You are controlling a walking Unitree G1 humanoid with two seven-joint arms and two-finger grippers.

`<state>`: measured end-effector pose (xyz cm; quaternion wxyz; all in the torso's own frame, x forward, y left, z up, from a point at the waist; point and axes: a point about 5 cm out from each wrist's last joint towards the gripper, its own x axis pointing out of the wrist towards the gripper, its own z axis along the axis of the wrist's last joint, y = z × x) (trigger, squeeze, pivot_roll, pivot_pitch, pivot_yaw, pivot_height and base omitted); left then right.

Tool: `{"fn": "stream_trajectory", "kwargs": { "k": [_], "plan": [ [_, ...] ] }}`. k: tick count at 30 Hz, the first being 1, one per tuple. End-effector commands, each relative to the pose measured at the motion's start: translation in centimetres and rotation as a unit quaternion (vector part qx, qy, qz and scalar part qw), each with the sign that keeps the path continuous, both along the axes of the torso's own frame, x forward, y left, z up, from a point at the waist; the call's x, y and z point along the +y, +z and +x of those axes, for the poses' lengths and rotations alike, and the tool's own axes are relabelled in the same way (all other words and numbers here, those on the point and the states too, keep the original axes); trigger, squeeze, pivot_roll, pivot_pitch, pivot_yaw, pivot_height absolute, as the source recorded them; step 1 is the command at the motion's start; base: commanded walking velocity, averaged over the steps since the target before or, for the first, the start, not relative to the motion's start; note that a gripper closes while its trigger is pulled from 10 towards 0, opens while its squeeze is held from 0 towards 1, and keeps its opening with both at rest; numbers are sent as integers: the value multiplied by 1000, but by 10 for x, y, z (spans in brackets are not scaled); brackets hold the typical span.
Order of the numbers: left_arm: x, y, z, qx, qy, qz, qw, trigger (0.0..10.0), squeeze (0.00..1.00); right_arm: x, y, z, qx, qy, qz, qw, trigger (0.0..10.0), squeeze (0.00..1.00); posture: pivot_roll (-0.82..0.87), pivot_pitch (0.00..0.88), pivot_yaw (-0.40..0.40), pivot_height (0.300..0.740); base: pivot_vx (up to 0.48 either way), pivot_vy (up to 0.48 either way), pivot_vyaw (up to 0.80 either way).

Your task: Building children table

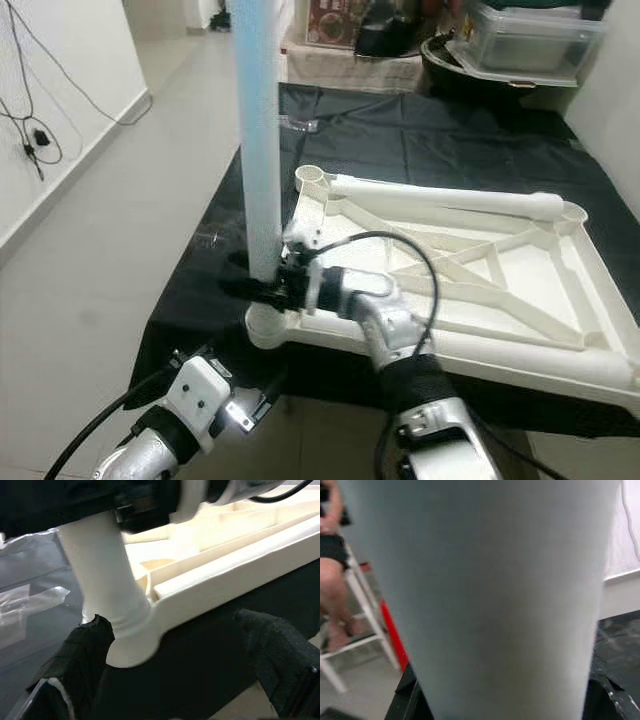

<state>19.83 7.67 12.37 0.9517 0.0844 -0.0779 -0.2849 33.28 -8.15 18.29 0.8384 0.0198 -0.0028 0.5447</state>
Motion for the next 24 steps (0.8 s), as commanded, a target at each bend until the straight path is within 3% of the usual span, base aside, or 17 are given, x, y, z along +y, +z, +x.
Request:
{"fn": "stream_trajectory", "kwargs": {
  "k": [1,2,3,4,6,7,9,12,14,16,18,19,21,22,23,24],
  "plan": [
    [0,-5,-1,11,1,5,1000,10000,0,-10,-16,12,33,-133,-13,990,0,0,90,125,-53,740,0,0,0],
    [0,-5,-1,11,1,5,1000,10000,0,-14,-18,16,34,-187,-16,982,0,0,90,125,-53,740,0,0,0],
    [0,-5,-1,11,1,5,1000,10000,0,-14,-18,16,34,-187,-16,982,0,0,90,125,-53,740,0,0,0],
    [0,-5,-1,11,0,5,1000,10000,0,-23,-19,21,39,-270,-8,962,0,0,87,128,-50,740,0,0,0],
    [0,-5,-1,12,-1,5,1000,10000,0,-45,-21,23,41,-436,4,899,0,0,82,127,-50,740,0,0,0],
    [0,-5,-1,12,-1,5,1000,10000,0,-45,-21,23,41,-436,4,899,0,0,82,127,-50,740,0,0,0],
    [0,-5,-1,12,-2,5,1000,10000,0,-57,-26,11,45,-544,10,838,0,0,82,129,-49,740,0,0,0],
    [0,-5,0,12,-2,6,1000,10000,0,-58,-30,-7,57,-618,26,784,0,0,84,129,-49,740,0,0,0],
    [0,-5,0,11,-1,6,1000,10000,0,-56,-32,-13,67,-641,36,764,0,0,85,129,-51,740,0,0,0],
    [0,-5,0,11,-1,6,1000,10000,0,-54,-33,-14,72,-647,39,758,0,0,85,129,-51,740,0,0,0],
    [0,-5,0,11,-1,6,1000,10000,0,-49,-33,-14,76,-642,42,762,0,0,84,129,-51,740,0,0,0],
    [0,-5,0,10,-1,6,1000,10000,0,-41,-33,-12,77,-622,52,778,10000,0,81,128,-50,740,0,0,0],
    [0,-4,0,10,0,5,1000,10000,0,-32,-30,-10,66,-603,60,793,10000,0,81,129,-49,740,0,0,0],
    [0,-4,0,10,0,5,1000,10000,0,-32,-30,-10,66,-603,60,793,10000,0,81,129,-49,740,0,0,0],
    [0,-4,0,10,-1,5,1000,10000,0,-27,-27,-8,57,-579,74,810,10000,1000,80,128,-52,740,0,0,0],
    [0,-4,0,10,0,5,1000,10000,0,-22,-23,-7,51,-559,88,823,10000,1000,79,130,-53,740,0,0,0]
  ]
}}
